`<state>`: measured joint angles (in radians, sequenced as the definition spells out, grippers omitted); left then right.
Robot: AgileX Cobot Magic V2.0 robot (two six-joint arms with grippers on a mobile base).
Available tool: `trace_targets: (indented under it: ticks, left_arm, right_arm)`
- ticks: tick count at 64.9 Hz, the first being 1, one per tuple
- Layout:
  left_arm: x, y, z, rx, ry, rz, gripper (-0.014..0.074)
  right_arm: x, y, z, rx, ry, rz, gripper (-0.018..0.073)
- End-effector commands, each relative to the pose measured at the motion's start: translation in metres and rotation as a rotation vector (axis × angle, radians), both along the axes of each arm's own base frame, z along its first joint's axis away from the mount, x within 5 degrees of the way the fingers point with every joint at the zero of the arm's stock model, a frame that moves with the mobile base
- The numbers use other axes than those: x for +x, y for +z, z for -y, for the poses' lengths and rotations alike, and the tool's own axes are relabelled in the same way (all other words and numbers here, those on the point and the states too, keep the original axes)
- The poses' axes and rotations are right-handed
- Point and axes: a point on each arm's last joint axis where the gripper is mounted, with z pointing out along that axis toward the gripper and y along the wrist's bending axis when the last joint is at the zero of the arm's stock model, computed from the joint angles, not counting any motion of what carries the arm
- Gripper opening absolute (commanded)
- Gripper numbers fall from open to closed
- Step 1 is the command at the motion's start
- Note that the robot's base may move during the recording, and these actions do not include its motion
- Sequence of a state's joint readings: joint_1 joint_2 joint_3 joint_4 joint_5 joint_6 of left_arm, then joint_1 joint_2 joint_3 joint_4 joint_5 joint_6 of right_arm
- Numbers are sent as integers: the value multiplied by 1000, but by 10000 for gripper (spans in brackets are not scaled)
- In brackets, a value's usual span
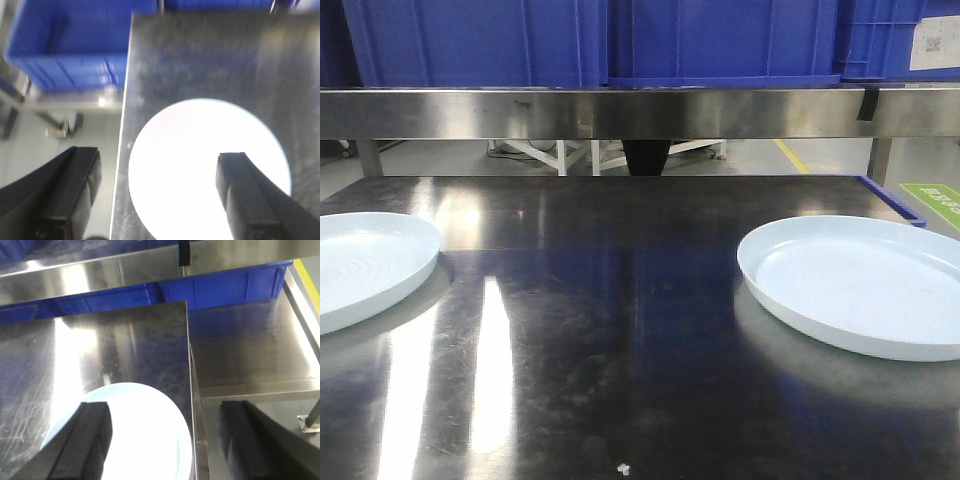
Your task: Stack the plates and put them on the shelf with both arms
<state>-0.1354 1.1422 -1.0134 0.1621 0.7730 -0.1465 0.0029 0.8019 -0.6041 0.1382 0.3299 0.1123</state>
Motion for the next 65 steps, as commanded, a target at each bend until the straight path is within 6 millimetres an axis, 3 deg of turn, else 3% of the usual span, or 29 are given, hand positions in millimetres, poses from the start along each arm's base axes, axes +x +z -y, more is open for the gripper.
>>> trace_targets:
  ticks: [1, 13, 28, 65]
  left_arm:
    - [17, 3, 3, 6, -7, 53, 526]
    - [44, -29, 0, 33, 27, -52, 526]
    - [66, -60, -18, 30, 100, -146, 526]
    - [85, -96, -18, 14, 105, -233, 526]
  right_arm:
    - [7, 16, 2, -8, -12, 90, 557]
    - [11, 13, 2, -8, -11, 66, 557]
    - [11, 13, 2, -8, -12, 71, 557]
    - [11, 13, 2, -8, -13, 76, 557]
